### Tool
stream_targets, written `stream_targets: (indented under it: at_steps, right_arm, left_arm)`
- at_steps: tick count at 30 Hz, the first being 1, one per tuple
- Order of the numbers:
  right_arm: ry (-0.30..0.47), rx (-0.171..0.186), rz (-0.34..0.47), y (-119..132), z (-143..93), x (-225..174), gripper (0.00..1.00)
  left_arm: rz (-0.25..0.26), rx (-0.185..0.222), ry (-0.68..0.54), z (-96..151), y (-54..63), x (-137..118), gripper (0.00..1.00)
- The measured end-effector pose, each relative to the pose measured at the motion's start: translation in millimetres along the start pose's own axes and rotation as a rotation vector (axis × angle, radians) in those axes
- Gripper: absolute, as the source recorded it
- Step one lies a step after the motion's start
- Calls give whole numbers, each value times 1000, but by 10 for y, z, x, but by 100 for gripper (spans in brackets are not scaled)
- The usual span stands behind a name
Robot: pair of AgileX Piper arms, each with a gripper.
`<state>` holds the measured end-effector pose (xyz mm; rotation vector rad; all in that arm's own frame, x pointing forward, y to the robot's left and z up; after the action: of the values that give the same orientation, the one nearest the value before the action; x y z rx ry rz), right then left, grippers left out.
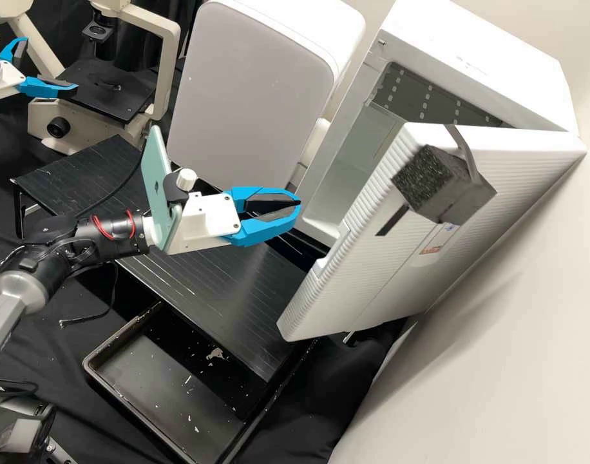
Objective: Open the incubator door
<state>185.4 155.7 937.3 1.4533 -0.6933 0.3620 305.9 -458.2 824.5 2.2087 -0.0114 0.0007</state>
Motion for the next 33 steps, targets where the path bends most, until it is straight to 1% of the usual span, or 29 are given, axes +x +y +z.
stream_targets:
  at_steps: [5,9,10,12,13,14,16,18,20,21,22,23,27,33]
  right_arm:
    - [62,-2,-15,8,-23,-83,0]
    - [113,-17,-28,-34,-72,-119,0]
    - [121,-18,-32,-50,-83,-124,100]
    - [145,-10,-47,-104,-114,-142,100]
    - [168,4,-64,-162,-128,-165,100]
    - [179,10,-79,-209,-135,-182,100]
    - [191,29,-110,-303,-133,-214,100]
    - [207,57,-146,-419,-125,-249,100]
    - [226,73,-185,-535,-101,-290,100]
    - [231,76,-194,-568,-94,-301,100]
    - [241,86,-206,-608,-82,-315,100]
    - [255,102,-217,-643,-75,-329,100]
    - [325,146,-264,-778,9,-383,100]
    - [424,228,-330,-857,128,-446,100]
  left_arm:
    - [0,0,0,0,0,0,100]
    - [0,0,0,0,0,0,100]
    - [0,0,0,0,0,0,100]
    - [0,0,0,0,0,0,100]
    - [0,0,0,0,0,0,100]
    - [0,0,0,0,0,0,100]
    - [0,0,0,0,0,0,100]
    - [0,0,0,0,0,0,100]
    - [0,0,0,0,0,0,100]
    - [0,0,0,0,0,0,100]
    - [0,0,0,0,0,0,100]
    - [0,0,0,0,0,0,100]
    - [0,0,0,0,0,0,100]
    - [0,0,0,0,0,0,100]
